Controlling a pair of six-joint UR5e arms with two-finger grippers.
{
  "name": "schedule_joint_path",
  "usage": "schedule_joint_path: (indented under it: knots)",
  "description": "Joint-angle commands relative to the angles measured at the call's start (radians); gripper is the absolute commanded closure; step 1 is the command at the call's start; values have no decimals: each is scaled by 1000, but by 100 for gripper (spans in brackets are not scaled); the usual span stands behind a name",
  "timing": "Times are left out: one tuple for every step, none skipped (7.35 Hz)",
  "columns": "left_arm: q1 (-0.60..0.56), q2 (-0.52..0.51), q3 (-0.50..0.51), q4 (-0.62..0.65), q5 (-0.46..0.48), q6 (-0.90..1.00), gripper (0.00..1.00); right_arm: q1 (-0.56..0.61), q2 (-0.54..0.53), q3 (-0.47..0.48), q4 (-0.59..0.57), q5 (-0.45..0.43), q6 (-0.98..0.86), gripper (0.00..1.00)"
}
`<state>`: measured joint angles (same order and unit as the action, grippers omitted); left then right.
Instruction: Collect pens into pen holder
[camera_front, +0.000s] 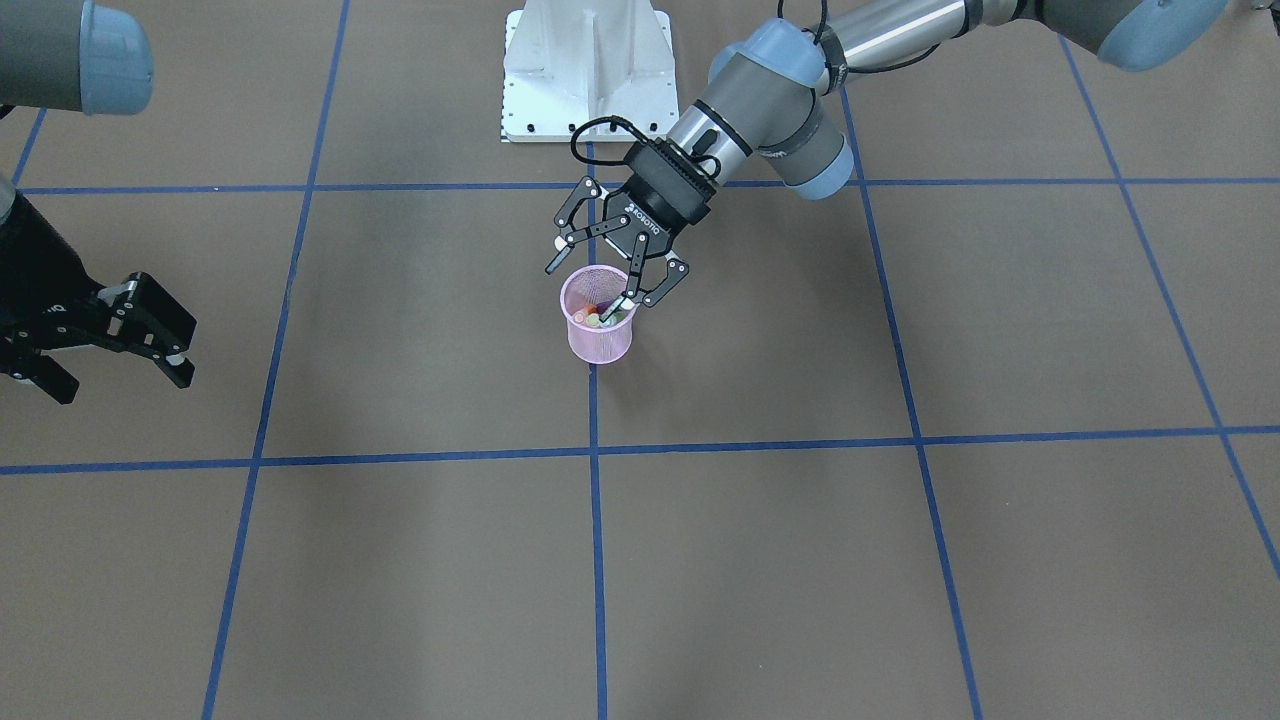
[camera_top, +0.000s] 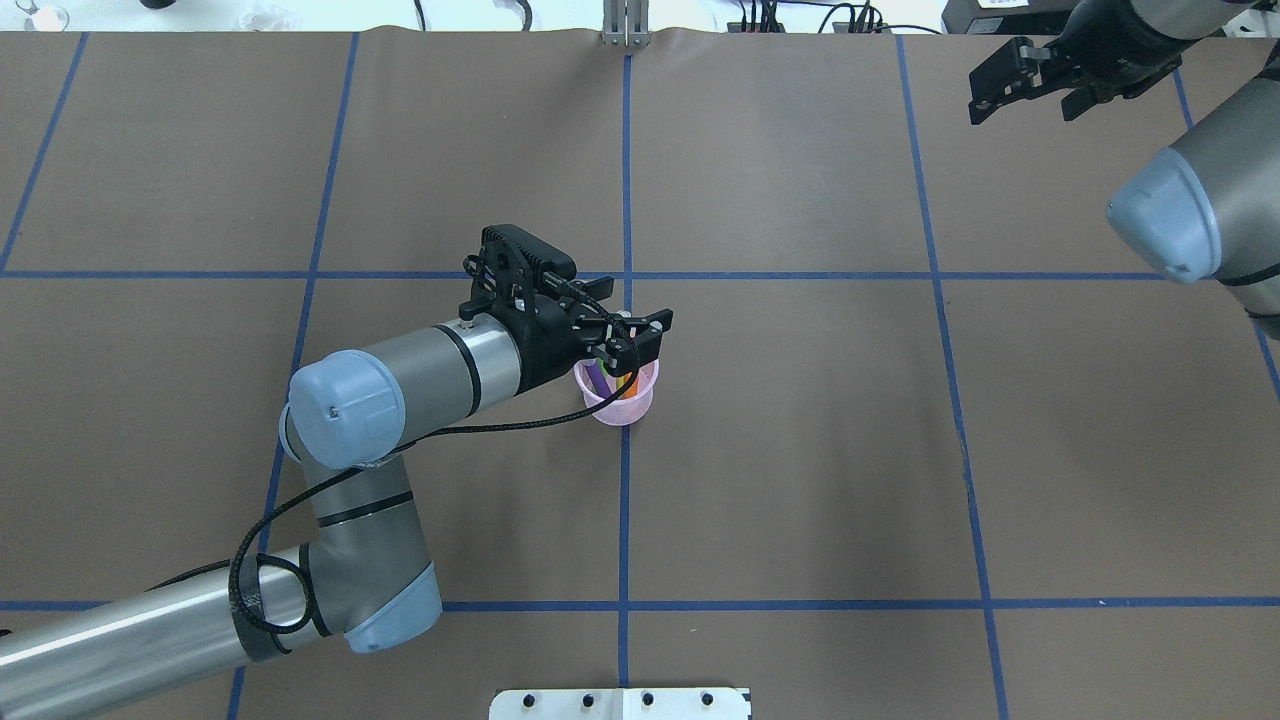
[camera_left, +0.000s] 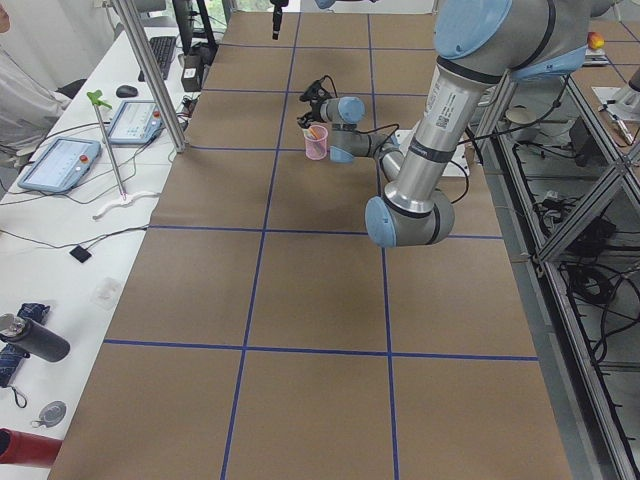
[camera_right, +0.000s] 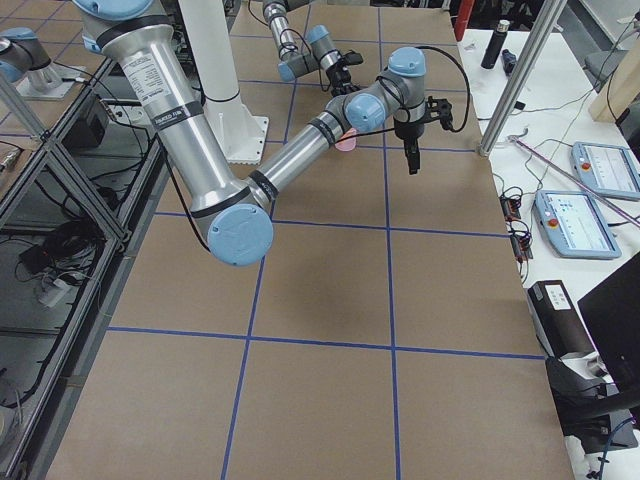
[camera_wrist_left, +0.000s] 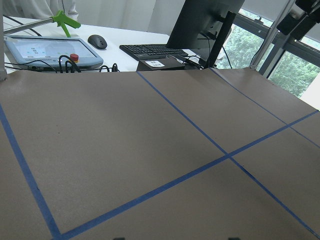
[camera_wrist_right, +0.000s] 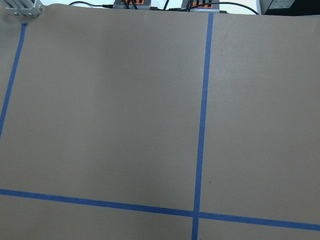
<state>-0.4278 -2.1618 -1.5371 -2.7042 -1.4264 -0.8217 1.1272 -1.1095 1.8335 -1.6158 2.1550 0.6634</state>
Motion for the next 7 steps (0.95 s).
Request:
schedule_joint_path:
  knots:
    - [-18, 45, -11, 32, -9, 6, 0, 52, -15, -22, -7, 20, -88, 0]
    - [-52, 84, -35, 102, -58, 9, 0, 119, -36, -58, -9, 102, -191, 0]
    - [-119, 126, -93, 233, -156, 9, 0, 172, -77, -80, -9, 123, -300, 0]
    - [-184, 173, -159, 364, -248, 13, 1, 218, -123, -103, -9, 126, -396, 0]
    - [-257, 204, -184, 450, -346, 15, 1, 256, -192, -105, -6, 124, -478, 0]
    - [-361, 239, -187, 492, -470, 19, 1, 290, -278, -106, -6, 120, -589, 0]
    - [-459, 304, -195, 516, -602, 159, 1, 330, -359, -109, 0, 112, -708, 0]
